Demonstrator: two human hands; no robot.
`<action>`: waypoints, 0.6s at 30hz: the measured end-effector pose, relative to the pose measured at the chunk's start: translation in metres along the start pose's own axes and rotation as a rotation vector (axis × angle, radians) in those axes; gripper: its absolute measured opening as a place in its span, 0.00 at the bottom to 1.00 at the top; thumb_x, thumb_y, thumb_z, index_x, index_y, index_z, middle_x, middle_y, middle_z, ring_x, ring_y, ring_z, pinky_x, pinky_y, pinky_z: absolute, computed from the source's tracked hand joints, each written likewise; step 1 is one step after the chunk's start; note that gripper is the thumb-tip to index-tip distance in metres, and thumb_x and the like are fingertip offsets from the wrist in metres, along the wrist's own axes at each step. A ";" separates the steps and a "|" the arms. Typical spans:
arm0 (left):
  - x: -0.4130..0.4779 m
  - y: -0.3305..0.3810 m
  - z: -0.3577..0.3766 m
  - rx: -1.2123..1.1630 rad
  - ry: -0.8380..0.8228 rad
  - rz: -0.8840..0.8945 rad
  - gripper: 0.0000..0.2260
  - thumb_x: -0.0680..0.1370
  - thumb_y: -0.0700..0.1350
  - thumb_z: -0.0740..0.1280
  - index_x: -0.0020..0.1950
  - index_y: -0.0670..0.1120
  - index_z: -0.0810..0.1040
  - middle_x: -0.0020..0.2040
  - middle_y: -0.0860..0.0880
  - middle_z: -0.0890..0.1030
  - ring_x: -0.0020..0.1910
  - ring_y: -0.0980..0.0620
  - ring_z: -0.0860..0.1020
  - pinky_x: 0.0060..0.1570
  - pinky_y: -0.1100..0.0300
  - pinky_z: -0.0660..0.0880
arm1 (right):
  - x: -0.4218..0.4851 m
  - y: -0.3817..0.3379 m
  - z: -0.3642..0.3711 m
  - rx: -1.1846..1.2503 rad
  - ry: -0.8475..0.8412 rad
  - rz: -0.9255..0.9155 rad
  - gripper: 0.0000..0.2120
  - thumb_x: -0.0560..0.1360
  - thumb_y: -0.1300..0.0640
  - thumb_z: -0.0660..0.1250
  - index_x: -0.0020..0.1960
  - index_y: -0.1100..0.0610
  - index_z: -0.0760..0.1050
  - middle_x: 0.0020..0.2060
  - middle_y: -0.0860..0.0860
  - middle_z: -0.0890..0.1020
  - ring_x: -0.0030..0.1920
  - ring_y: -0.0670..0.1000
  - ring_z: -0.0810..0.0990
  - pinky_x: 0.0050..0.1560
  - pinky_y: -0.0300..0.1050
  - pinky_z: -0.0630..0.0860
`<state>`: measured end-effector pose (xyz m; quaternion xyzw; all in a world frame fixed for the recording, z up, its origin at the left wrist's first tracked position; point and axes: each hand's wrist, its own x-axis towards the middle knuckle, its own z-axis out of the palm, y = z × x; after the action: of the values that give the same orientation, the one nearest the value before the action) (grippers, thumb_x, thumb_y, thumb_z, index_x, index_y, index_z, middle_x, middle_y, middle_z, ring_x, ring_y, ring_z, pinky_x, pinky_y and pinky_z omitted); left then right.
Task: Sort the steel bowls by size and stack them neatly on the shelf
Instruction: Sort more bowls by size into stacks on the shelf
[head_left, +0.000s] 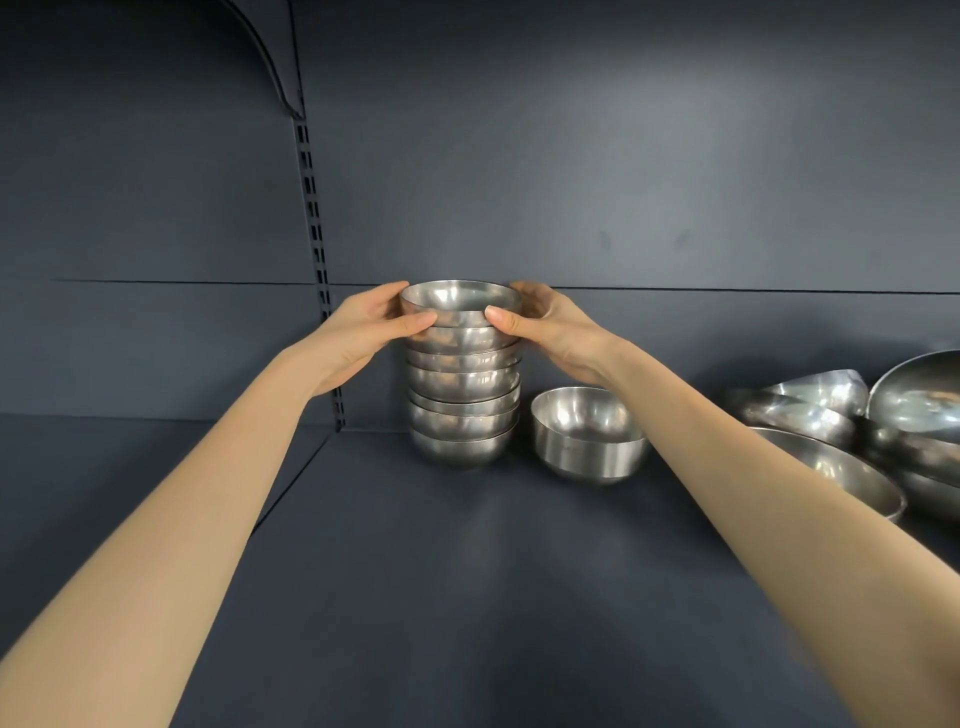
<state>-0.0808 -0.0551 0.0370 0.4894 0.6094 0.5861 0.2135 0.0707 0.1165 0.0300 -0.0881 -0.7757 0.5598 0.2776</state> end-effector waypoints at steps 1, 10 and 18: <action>-0.001 0.001 0.000 -0.003 -0.010 -0.003 0.43 0.67 0.49 0.72 0.77 0.40 0.57 0.60 0.51 0.78 0.60 0.57 0.77 0.74 0.53 0.60 | 0.000 0.002 0.000 0.010 0.003 0.004 0.19 0.73 0.58 0.71 0.61 0.55 0.69 0.55 0.50 0.80 0.56 0.48 0.79 0.61 0.42 0.74; -0.007 -0.007 0.008 -0.049 -0.044 -0.002 0.22 0.74 0.46 0.68 0.67 0.43 0.72 0.57 0.54 0.81 0.57 0.60 0.79 0.66 0.60 0.69 | -0.006 0.005 0.008 0.000 0.010 0.012 0.47 0.57 0.38 0.79 0.70 0.54 0.68 0.55 0.54 0.81 0.55 0.52 0.80 0.66 0.54 0.72; -0.022 -0.003 0.005 0.136 0.074 -0.116 0.38 0.72 0.64 0.68 0.77 0.48 0.61 0.74 0.52 0.67 0.72 0.54 0.66 0.74 0.52 0.60 | -0.027 -0.008 0.006 -0.181 0.076 0.055 0.32 0.74 0.46 0.70 0.73 0.54 0.62 0.62 0.46 0.73 0.68 0.49 0.69 0.69 0.44 0.65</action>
<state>-0.0686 -0.0711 0.0259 0.4446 0.6827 0.5477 0.1906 0.0912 0.0972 0.0268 -0.1552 -0.8093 0.4913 0.2822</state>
